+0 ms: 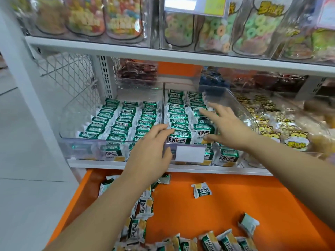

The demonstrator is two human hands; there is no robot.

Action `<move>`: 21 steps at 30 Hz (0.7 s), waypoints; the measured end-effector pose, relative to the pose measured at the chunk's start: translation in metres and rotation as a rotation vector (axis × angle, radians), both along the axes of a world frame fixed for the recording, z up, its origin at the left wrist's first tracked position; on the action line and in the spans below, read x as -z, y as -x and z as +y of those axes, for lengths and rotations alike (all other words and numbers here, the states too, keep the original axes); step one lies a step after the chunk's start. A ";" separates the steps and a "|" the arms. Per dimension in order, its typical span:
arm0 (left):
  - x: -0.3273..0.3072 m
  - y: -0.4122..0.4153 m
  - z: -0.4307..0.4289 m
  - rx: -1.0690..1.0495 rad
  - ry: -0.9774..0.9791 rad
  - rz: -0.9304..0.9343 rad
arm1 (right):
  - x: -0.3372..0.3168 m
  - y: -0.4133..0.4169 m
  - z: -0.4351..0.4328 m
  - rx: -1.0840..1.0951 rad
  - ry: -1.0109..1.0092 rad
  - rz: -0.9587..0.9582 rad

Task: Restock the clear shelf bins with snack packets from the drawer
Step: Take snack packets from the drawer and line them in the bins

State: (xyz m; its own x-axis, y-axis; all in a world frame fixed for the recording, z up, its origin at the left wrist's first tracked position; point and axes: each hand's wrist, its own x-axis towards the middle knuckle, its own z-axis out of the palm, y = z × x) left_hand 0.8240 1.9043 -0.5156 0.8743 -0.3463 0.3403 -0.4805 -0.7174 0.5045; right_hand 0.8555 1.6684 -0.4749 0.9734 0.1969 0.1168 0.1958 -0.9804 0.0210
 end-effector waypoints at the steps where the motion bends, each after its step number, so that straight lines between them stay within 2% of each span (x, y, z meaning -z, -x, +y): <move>1: 0.000 0.000 0.000 -0.001 -0.005 -0.002 | 0.005 0.002 0.003 -0.024 0.058 -0.009; 3: 0.001 0.001 0.000 -0.004 -0.017 -0.007 | 0.012 0.002 0.006 -0.011 0.125 0.042; 7: 0.002 0.000 -0.001 -0.009 -0.027 -0.011 | 0.018 -0.009 0.007 0.032 0.092 0.139; 21: 0.005 -0.001 -0.003 -0.004 -0.022 -0.044 | 0.013 -0.015 0.015 0.059 0.109 0.221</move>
